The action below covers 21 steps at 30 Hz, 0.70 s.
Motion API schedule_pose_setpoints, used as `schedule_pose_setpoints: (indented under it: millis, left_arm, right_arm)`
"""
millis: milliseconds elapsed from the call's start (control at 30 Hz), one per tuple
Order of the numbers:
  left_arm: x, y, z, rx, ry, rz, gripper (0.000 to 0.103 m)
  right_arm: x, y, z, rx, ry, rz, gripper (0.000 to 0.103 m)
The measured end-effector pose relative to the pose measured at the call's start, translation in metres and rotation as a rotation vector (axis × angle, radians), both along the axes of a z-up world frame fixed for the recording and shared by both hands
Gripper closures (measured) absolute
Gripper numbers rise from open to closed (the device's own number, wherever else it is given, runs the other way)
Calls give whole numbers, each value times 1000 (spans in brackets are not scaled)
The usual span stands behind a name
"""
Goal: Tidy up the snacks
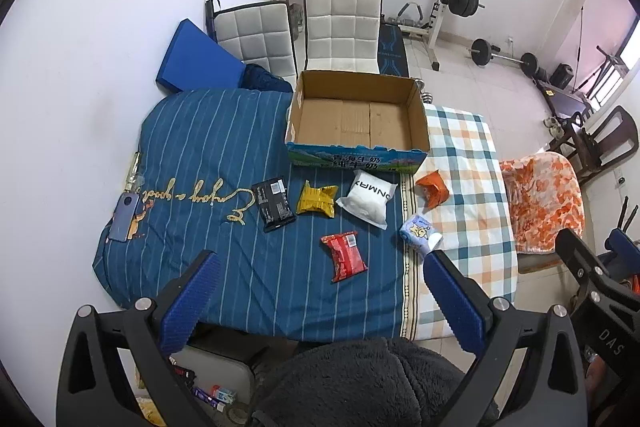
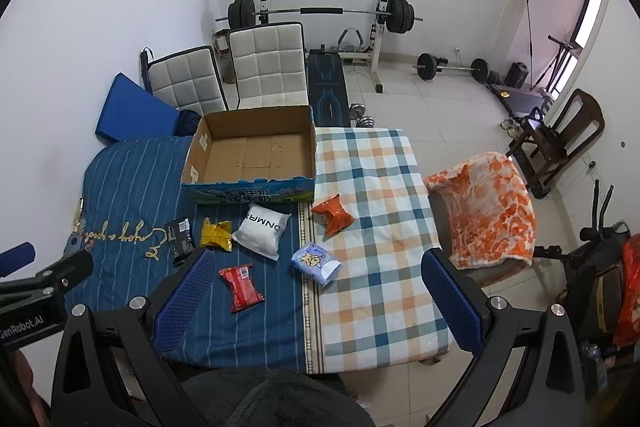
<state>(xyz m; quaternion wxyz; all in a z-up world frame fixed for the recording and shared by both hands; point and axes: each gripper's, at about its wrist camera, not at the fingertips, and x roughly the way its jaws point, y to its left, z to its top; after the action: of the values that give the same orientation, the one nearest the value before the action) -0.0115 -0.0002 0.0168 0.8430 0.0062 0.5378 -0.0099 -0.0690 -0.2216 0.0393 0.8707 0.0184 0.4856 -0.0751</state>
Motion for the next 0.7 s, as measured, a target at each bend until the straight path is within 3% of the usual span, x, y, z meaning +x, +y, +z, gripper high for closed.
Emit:
schedule_pose_setpoints:
  millis: [700]
  left_arm:
    - [-1,-2,-4,-4,-17,-1,0]
  right_arm:
    - [-6,-9,2,-16,-25,-17,0]
